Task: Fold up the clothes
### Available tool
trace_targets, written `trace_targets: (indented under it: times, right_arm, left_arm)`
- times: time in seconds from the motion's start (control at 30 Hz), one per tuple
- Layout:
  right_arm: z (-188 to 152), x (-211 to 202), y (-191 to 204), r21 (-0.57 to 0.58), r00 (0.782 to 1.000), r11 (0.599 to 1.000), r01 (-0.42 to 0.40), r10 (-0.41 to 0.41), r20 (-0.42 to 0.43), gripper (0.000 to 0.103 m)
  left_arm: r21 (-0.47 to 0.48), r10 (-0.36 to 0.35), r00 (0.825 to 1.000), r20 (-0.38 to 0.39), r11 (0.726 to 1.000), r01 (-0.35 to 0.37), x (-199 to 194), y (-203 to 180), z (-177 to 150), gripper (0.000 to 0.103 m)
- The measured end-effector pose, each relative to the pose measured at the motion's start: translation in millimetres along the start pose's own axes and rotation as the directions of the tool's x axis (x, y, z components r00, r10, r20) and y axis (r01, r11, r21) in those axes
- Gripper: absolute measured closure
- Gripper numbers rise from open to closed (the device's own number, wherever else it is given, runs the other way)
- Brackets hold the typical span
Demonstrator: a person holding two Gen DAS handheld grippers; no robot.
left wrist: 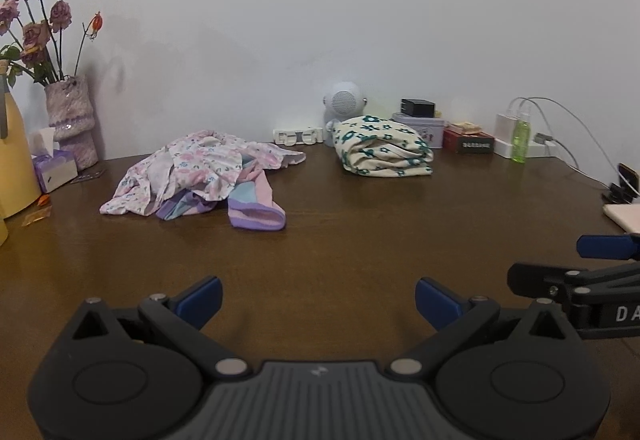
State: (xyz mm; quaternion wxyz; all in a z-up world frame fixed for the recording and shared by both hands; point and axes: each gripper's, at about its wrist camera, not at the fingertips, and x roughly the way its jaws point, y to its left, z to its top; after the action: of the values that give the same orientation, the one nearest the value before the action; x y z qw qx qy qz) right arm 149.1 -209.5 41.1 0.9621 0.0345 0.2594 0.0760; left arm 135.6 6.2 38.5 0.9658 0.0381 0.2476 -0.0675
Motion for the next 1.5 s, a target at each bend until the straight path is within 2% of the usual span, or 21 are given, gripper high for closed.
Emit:
trace_targets:
  times: [0.2,0.3,0.5,0.73,0.87,1.03,1.5]
  right_arm:
    - [-15.7,-26.6,0.5,0.038,1.0,0.999,-0.024,0.025,-0.019,0.0]
    - [-25.8,-38.9,7.3,0.011,1.0,1.0,-0.024,0.025,-0.015,0.0]
    - [-46.2,-60.8,17.0,0.01,1.0,1.0,-0.027,0.027,-0.002,0.0]
    - [-68.8,-78.9,24.9,-0.01,1.0,1.0,-0.028,0.028,0.005,0.0]
    - [-77.2,-84.6,24.5,0.012,0.999,0.999,-0.045,0.045,0.01,0.0]
    - [-81.1,-89.4,25.0,0.008,0.999,1.0,-0.027,0.027,0.033,0.0]
    - [-83.7,-92.1,28.7,-0.012,0.998,1.0,-0.025,0.026,0.051,0.0]
  left_arm:
    - [-0.015,-0.024,1.0,-0.011,1.0,0.024,-31.2,-6.8,-19.9,0.0]
    - [-0.024,-0.004,1.0,-0.02,1.0,0.004,-42.7,-10.1,-30.2,0.0]
    - [-0.08,-0.02,1.0,-0.011,0.997,0.019,-64.6,-5.0,-47.8,0.0]
    - [-0.078,-0.002,1.0,0.002,0.997,0.002,-77.9,-3.0,-66.3,0.0]
    - [-0.087,-0.009,0.999,0.031,0.996,0.011,-85.0,-2.0,-70.0,0.0]
    - [-0.057,-0.009,0.999,0.042,0.998,0.011,-87.3,-6.1,-71.7,0.0]
    - [-0.064,-0.01,0.999,0.033,0.998,0.012,-85.3,-5.3,-72.3,0.0]
